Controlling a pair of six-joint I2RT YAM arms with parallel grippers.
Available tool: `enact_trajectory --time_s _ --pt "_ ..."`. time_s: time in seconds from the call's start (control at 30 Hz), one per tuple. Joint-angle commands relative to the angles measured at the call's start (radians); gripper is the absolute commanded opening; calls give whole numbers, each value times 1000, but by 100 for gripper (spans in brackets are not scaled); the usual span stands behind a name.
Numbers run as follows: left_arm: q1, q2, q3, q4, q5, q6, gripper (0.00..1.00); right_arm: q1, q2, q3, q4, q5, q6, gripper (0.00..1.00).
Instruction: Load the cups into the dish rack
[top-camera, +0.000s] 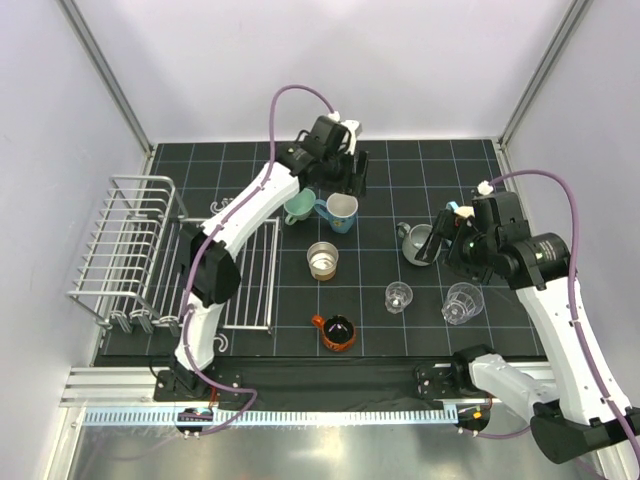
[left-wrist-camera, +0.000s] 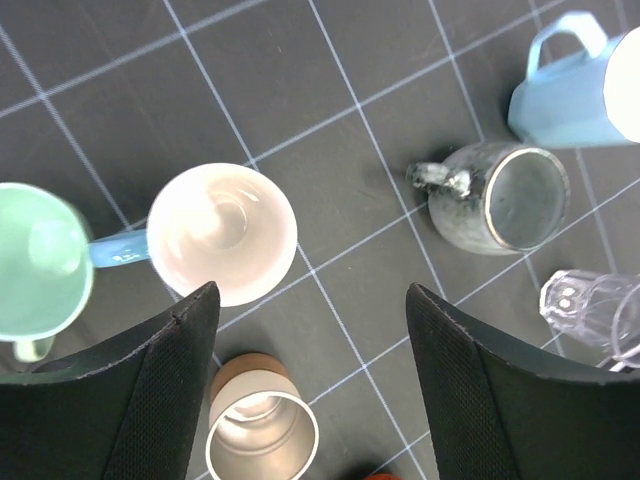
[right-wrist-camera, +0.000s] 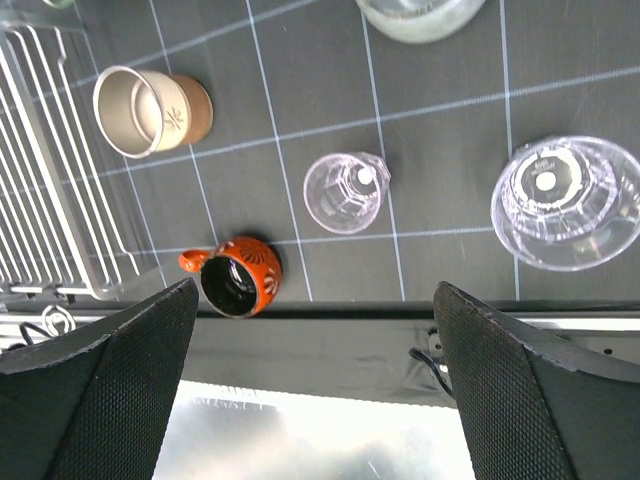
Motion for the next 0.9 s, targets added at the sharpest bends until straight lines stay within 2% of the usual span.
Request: enact_trajectory --time_s 0.0,0.13,0.4,0.73,0.87 --pt "-20 24 36 37 -5 42 73 -3 -22 -28 -3 -25 0 100" --pt "-26 55 40 24 -96 4 69 -2 -45 -37 -25 -17 0 100" --pt "-97 112 41 13 -262 64 69 -3 -60 -45 -43 -14 -10 100" --pt "-98 193 63 4 -287 41 64 -2 -79 -68 -52 -8 -9 100" --pt "-98 219 67 2 -282 37 56 -2 -97 -82 -59 5 -9 100"
